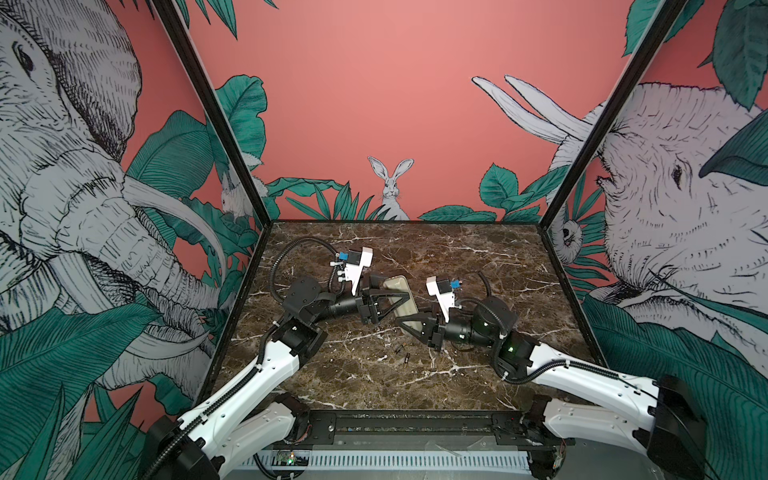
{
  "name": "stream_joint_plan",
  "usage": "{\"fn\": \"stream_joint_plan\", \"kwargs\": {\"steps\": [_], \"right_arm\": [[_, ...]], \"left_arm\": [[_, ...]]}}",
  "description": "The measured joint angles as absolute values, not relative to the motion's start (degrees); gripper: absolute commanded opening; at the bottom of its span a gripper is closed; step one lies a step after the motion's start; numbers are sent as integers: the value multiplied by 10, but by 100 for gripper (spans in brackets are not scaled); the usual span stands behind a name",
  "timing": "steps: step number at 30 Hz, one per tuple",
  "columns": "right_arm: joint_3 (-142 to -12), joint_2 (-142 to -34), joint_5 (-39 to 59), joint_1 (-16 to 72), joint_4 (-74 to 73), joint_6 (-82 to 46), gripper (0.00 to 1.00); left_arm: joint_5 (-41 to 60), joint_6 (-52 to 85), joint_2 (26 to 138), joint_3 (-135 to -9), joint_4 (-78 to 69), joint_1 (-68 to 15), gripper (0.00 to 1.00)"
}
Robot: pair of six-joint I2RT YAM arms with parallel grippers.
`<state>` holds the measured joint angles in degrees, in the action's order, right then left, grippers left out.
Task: Load the batteries into the remote control
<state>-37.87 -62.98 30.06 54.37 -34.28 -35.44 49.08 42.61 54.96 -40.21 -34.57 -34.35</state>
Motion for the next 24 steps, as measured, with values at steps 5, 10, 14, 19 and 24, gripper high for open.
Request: {"fn": "stream_joint_plan", "kwargs": {"steps": [5, 10, 14, 19, 24], "right_arm": [[-379, -638, 309, 544, -366, -362, 5], [-375, -640, 310, 544, -383, -367, 5], [-367, -640, 314, 544, -397, -367, 5], [-366, -639, 328, 544, -402, -366, 5], [-362, -635, 340, 544, -405, -361, 6]], "left_arm": [[492, 427, 559, -402, -352, -346, 38], [495, 427, 562, -402, -356, -348, 35], [497, 427, 562, -402, -360, -350, 31], [510, 433, 562, -402, -370, -350, 23], [519, 435, 555, -396, -381, -352, 11]]}}
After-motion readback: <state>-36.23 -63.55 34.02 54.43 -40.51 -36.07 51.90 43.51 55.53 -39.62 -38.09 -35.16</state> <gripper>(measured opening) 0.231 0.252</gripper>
